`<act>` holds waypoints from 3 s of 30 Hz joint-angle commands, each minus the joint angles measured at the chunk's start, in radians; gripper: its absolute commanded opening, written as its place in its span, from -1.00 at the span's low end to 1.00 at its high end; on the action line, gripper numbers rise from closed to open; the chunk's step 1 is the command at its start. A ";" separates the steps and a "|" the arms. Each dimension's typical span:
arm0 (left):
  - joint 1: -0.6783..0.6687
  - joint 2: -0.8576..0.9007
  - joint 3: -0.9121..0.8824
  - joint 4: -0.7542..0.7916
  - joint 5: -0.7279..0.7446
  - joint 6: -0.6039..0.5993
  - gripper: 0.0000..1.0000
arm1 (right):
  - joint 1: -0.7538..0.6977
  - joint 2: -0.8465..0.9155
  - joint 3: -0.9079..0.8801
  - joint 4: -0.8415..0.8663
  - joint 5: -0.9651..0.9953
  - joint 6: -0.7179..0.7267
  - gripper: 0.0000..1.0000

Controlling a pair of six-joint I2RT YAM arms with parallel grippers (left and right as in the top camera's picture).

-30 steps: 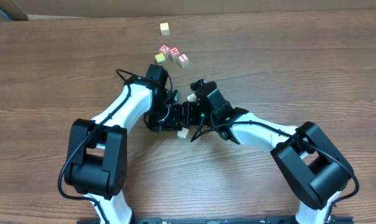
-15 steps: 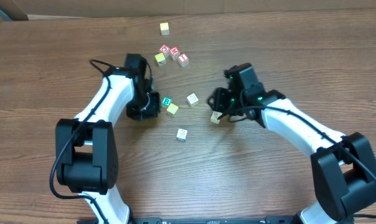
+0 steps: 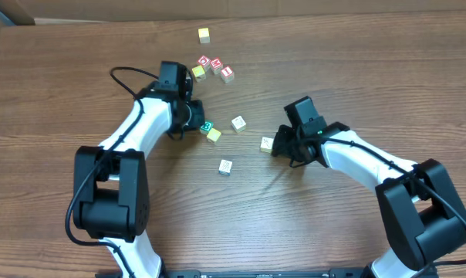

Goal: Flip 5 blocks

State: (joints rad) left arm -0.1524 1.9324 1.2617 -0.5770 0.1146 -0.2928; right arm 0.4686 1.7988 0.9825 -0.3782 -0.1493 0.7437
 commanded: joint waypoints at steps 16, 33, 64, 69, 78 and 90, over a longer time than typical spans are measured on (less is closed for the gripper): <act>-0.045 0.042 -0.085 0.114 0.440 -0.043 -0.60 | 0.152 0.005 -0.014 0.132 -0.038 0.038 -0.09; -0.045 0.042 -0.081 0.054 0.417 -0.017 -0.55 | 0.174 0.005 -0.014 0.149 0.117 0.034 0.15; 0.116 0.042 -0.013 -0.133 0.167 0.035 -0.10 | 0.222 0.012 -0.014 0.196 0.150 0.032 0.27; 0.119 0.042 -0.013 -0.132 0.167 0.035 0.14 | 0.239 0.034 -0.014 0.233 0.122 -0.022 0.29; 0.119 0.042 -0.013 -0.153 0.166 0.035 0.24 | 0.271 0.066 -0.014 0.248 0.153 -0.022 0.27; 0.119 0.042 -0.014 -0.156 0.166 0.035 0.25 | 0.267 0.066 -0.014 0.291 0.462 -0.045 0.25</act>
State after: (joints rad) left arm -0.0383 1.9594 1.2510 -0.7200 0.3172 -0.2775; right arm 0.7372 1.8576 0.9737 -0.1001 0.2188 0.7181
